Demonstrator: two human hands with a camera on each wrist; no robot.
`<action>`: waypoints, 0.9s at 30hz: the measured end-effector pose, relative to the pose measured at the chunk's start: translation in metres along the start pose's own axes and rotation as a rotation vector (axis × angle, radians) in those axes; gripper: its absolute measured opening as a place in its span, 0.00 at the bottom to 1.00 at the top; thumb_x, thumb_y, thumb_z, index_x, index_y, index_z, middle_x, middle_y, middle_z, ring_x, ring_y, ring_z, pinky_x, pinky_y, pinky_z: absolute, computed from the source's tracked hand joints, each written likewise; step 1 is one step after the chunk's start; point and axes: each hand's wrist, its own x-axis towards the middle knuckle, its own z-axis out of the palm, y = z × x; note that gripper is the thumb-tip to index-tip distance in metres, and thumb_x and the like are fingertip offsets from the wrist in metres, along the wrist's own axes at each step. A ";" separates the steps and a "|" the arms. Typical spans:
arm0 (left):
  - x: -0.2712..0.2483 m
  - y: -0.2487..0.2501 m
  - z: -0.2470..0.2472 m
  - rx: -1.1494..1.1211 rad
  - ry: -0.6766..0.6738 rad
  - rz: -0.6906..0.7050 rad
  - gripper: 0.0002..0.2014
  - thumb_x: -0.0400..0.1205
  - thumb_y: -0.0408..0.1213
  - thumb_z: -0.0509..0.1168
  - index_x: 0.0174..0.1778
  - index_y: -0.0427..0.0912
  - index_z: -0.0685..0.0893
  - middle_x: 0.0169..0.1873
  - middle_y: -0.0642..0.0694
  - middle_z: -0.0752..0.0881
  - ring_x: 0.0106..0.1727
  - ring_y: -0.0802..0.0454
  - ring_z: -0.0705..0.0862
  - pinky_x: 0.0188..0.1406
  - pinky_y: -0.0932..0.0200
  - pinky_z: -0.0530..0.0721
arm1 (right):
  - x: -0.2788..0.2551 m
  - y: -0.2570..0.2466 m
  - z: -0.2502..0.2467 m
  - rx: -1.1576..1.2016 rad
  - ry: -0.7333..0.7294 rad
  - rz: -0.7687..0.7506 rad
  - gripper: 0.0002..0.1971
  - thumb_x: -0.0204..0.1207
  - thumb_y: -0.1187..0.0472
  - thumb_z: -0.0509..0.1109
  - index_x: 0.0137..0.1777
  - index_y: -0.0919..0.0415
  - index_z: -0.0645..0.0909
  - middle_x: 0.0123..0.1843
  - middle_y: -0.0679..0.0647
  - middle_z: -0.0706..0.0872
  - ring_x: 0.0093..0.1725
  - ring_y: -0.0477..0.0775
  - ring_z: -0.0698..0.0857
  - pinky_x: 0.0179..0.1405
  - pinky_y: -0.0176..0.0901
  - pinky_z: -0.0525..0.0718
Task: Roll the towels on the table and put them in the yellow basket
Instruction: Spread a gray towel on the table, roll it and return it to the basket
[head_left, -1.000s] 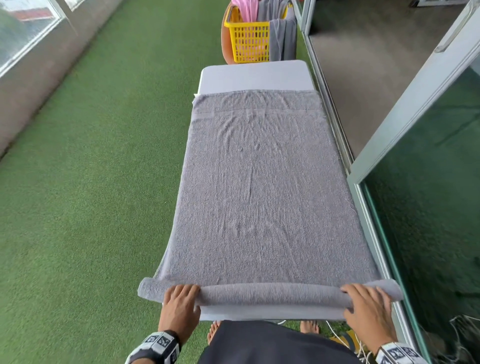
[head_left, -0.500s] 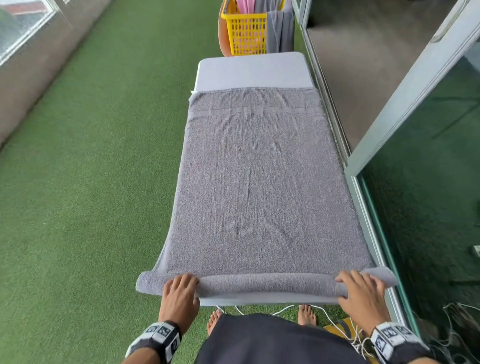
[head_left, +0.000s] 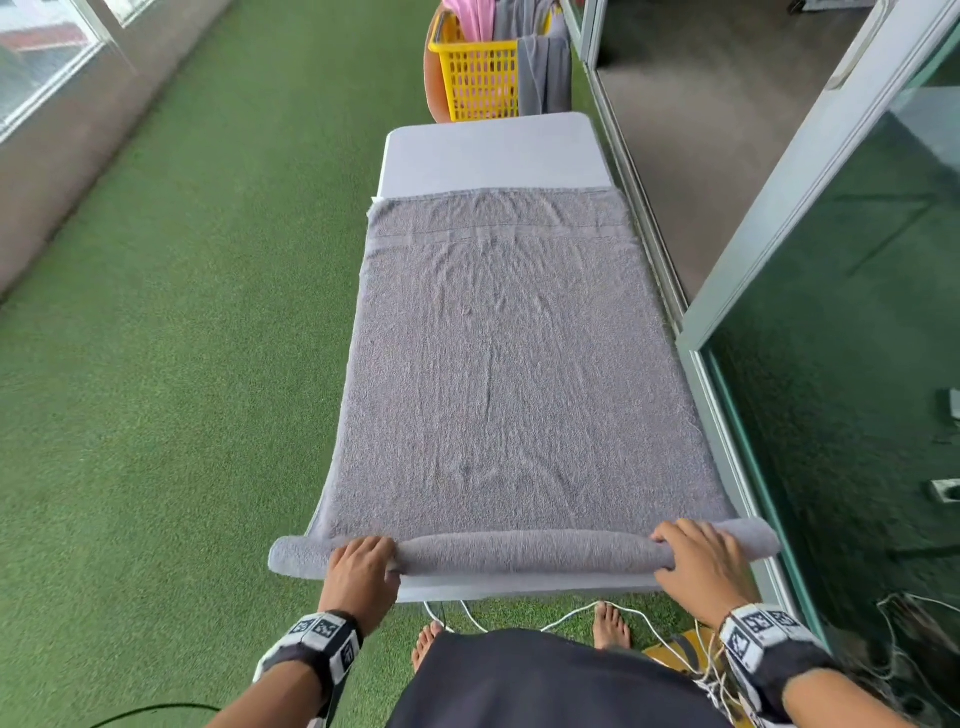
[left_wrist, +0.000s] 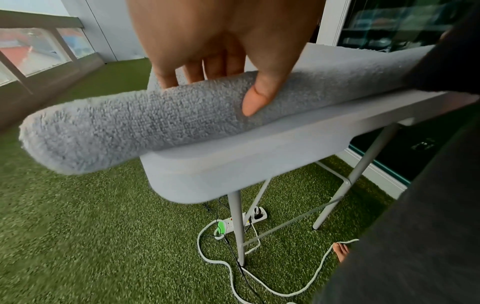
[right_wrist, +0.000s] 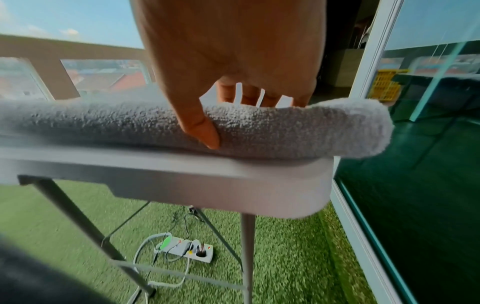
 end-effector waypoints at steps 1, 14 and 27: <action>0.003 -0.001 -0.001 0.013 0.020 0.012 0.07 0.79 0.37 0.62 0.50 0.49 0.82 0.50 0.50 0.87 0.51 0.52 0.82 0.60 0.52 0.80 | 0.003 0.000 -0.003 0.014 0.014 -0.009 0.15 0.76 0.50 0.68 0.60 0.35 0.71 0.60 0.35 0.75 0.65 0.43 0.74 0.74 0.49 0.64; 0.001 0.002 0.007 0.149 -0.056 -0.044 0.27 0.77 0.41 0.70 0.72 0.44 0.73 0.68 0.46 0.79 0.71 0.46 0.76 0.78 0.44 0.66 | 0.000 -0.003 -0.006 -0.053 0.036 0.014 0.29 0.74 0.44 0.73 0.74 0.40 0.68 0.70 0.39 0.75 0.71 0.47 0.72 0.77 0.52 0.60; 0.003 0.001 0.007 0.145 -0.099 -0.015 0.36 0.82 0.59 0.57 0.82 0.43 0.61 0.80 0.46 0.66 0.82 0.47 0.62 0.82 0.44 0.50 | 0.009 -0.004 -0.004 -0.007 0.029 -0.010 0.30 0.82 0.42 0.61 0.83 0.46 0.60 0.83 0.43 0.64 0.83 0.49 0.60 0.82 0.61 0.44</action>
